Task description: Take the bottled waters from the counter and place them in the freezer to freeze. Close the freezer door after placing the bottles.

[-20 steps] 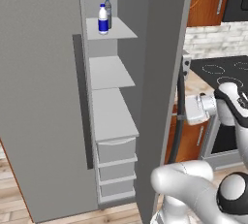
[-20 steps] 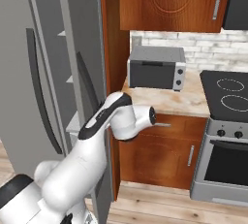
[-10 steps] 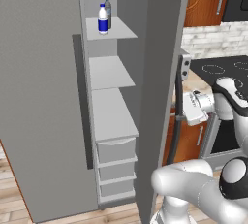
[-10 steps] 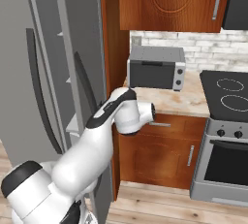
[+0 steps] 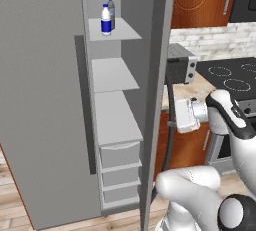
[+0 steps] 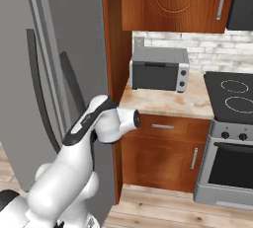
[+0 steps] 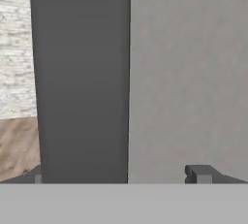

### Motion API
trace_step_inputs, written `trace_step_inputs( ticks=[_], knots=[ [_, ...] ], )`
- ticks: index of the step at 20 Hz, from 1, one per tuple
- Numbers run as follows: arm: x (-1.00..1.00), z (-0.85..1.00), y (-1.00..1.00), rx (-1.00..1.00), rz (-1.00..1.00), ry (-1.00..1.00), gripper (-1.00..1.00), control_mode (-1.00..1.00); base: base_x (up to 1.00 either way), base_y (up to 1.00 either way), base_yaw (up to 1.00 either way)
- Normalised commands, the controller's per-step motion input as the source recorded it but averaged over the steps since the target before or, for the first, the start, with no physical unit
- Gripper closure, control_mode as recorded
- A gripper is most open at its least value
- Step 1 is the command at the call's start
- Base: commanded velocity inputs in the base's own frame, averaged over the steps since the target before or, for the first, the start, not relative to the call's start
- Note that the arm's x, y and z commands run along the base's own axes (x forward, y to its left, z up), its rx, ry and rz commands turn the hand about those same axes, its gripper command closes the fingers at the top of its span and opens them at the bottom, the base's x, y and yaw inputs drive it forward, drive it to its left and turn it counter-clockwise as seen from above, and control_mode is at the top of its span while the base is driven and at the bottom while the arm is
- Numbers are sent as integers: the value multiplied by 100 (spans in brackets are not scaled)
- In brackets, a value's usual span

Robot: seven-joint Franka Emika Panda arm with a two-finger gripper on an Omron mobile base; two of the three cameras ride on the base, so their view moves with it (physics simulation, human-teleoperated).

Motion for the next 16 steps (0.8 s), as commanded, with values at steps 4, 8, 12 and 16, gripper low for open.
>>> trace_step_inputs(
  ticks=[4,8,12,16],
  knots=[
    [3,-1,69,-2,-28,3,-100,-100,0,0,0],
    [8,0,72,-1,-24,6,-100,-100,0,0,0],
    [20,0,58,-2,-21,16,-100,-100,0,0,0],
    [28,4,44,-5,-14,21,-100,-100,0,0,0]
  ],
)
